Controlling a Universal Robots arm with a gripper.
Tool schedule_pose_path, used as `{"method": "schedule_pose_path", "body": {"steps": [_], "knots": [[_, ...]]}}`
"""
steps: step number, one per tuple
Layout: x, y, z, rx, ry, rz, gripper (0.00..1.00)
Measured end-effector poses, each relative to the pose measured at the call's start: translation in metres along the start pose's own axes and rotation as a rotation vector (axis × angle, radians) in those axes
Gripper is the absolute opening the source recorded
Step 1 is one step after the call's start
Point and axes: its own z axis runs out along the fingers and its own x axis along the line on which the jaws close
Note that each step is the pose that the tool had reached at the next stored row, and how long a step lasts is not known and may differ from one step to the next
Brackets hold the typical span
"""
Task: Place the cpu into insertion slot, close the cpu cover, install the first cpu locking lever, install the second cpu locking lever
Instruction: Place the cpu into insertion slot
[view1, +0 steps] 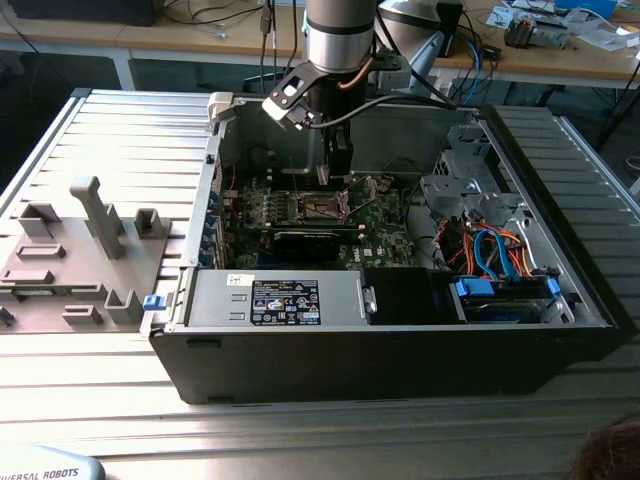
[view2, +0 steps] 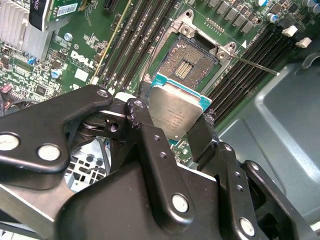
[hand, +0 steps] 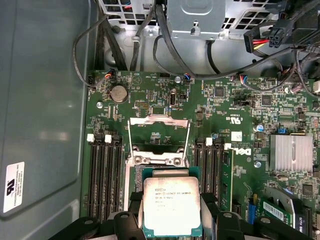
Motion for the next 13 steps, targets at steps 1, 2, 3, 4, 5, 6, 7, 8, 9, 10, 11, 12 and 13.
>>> {"method": "schedule_pose_path", "body": {"steps": [1, 2, 3, 4, 5, 6, 7, 8, 9, 10, 11, 12, 13], "knots": [[0.0000, 0.0000, 0.0002, 0.0000, -0.0001, 0.000, 0.54], [0.0000, 0.0000, 0.0003, 0.0000, 0.0000, 0.000, 0.54], [0.0000, 0.0000, 0.0003, 0.0000, -0.0001, 0.000, 0.54], [0.0000, 0.0000, 0.0005, 0.0000, -0.0001, 0.000, 0.54], [0.0000, 0.0000, 0.0006, 0.0000, 0.0000, 0.000, 0.54], [0.0000, 0.0000, 0.0008, 0.0000, 0.0000, 0.000, 0.54], [0.0000, -0.0001, 0.0010, 0.0000, 0.0000, 0.000, 0.54], [0.0000, -0.0001, 0.0012, 0.0000, 0.0000, 0.000, 0.54], [0.0000, -0.0001, 0.0016, 0.0000, -0.0001, 0.000, 0.54], [0.0000, -0.0001, 0.0020, 0.0000, -0.0001, 0.000, 0.54], [0.0000, -0.0001, 0.0022, 0.0000, 0.0000, 0.000, 0.54], [0.0000, -0.0001, 0.0024, 0.0000, -0.0001, 0.000, 0.54], [0.0000, -0.0002, 0.0026, 0.0000, 0.0000, 0.000, 0.54]]}}
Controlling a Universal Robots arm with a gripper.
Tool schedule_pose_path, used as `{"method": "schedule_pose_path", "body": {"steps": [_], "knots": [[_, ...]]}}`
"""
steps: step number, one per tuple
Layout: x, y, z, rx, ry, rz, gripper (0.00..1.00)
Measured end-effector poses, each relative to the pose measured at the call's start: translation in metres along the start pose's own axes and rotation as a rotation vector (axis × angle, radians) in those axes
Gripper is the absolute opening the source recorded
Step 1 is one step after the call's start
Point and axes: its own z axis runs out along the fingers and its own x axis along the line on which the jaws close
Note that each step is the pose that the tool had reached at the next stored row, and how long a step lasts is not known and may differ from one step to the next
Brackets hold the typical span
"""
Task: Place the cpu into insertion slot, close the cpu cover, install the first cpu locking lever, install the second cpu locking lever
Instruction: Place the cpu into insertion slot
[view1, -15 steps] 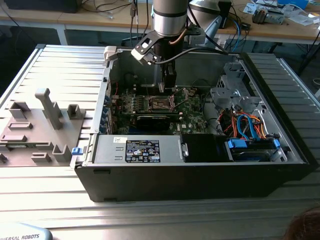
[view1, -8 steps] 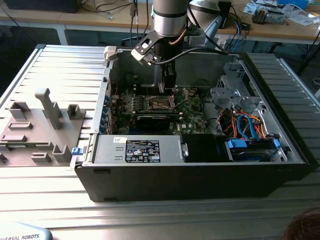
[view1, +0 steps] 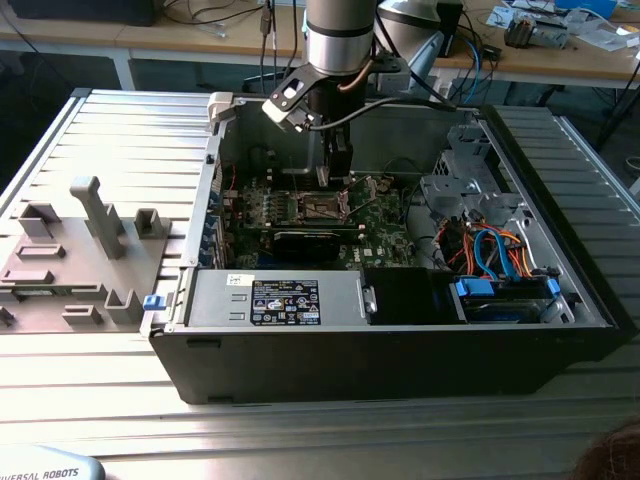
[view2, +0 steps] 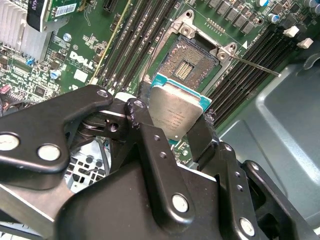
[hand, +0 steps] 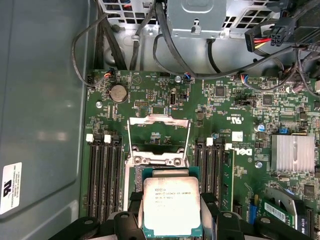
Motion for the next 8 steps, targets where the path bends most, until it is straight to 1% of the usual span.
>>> {"method": "schedule_pose_path", "body": {"steps": [8], "knots": [[0.0000, -0.0001, 0.0017, 0.0000, -0.0001, 0.000, 0.54]]}}
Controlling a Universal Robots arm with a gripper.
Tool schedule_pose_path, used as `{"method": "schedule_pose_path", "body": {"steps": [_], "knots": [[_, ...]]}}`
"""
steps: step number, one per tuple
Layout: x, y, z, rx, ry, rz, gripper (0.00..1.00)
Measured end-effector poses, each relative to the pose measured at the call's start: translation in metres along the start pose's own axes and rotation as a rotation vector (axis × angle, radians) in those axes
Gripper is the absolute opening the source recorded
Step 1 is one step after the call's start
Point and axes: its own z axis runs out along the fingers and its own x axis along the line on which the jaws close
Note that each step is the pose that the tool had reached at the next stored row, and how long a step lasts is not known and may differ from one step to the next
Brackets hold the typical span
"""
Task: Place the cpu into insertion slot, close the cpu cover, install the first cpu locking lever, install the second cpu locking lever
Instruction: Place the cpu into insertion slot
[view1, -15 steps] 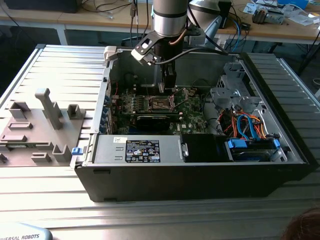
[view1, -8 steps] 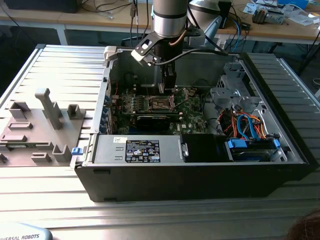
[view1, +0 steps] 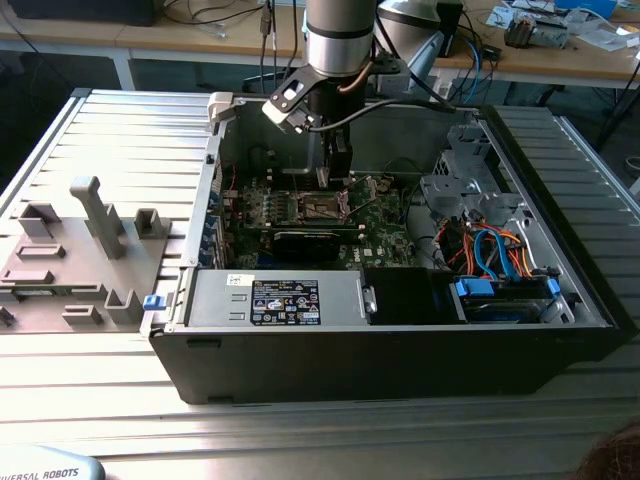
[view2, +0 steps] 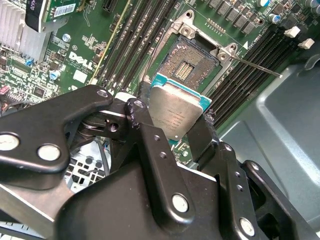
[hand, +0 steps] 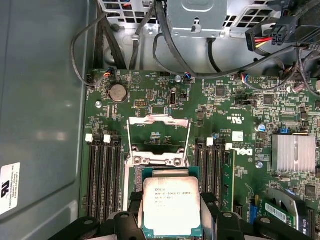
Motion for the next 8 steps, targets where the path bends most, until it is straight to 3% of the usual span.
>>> {"method": "schedule_pose_path", "body": {"steps": [8], "knots": [[0.0000, -0.0001, 0.0015, 0.0000, 0.0000, 0.000, 0.54]]}}
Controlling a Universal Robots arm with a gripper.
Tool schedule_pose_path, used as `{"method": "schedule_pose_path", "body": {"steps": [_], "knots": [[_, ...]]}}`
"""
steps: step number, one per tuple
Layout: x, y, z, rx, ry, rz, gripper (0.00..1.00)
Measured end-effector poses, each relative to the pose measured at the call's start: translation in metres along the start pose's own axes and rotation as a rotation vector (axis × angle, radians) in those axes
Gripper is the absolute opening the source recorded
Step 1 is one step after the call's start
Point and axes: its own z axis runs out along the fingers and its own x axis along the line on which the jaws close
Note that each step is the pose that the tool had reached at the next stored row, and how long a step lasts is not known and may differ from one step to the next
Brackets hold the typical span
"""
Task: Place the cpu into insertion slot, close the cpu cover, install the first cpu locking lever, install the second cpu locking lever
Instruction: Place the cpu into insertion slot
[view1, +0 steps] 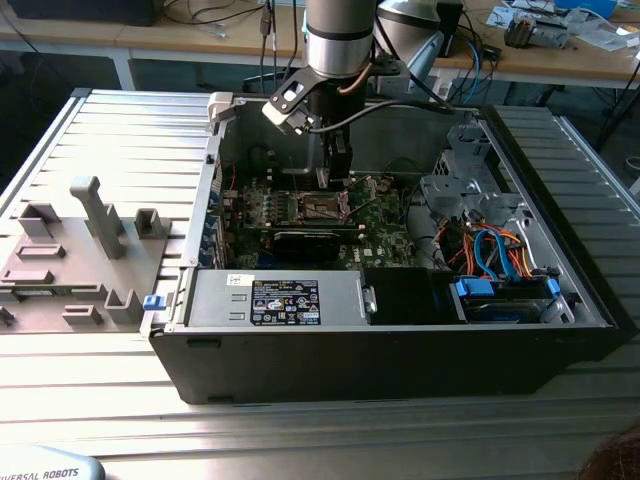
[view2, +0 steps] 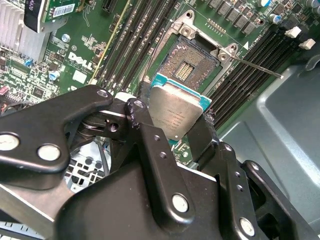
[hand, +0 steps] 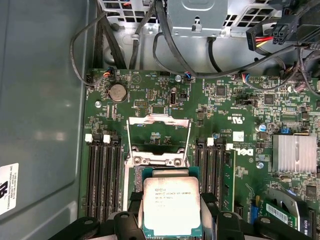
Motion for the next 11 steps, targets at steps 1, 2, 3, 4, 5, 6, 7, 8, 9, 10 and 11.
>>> {"method": "schedule_pose_path", "body": {"steps": [1, 2, 3, 4, 5, 6, 7, 8, 9, 10, 11], "knots": [[0.0000, 0.0000, 0.0003, 0.0000, 0.0000, 0.000, 0.54], [0.0000, 0.0000, 0.0007, -0.0001, 0.0000, 0.000, 0.54], [0.0000, -0.0001, 0.0010, 0.0000, 0.0000, 0.000, 0.54], [0.0000, -0.0001, 0.0011, 0.0000, 0.0000, 0.000, 0.54], [0.0000, -0.0001, 0.0013, 0.0000, 0.0000, 0.000, 0.54], [0.0000, -0.0001, 0.0015, 0.0000, 0.0000, 0.000, 0.54], [0.0000, -0.0001, 0.0017, 0.0000, 0.0000, 0.000, 0.54], [0.0000, -0.0001, 0.0018, 0.0000, 0.0000, 0.000, 0.54], [0.0000, -0.0001, 0.0020, 0.0000, 0.0000, 0.000, 0.54], [0.0000, -0.0001, 0.0021, 0.0000, 0.0000, 0.000, 0.54], [0.0000, -0.0001, 0.0023, 0.0000, 0.0000, 0.000, 0.54]]}}
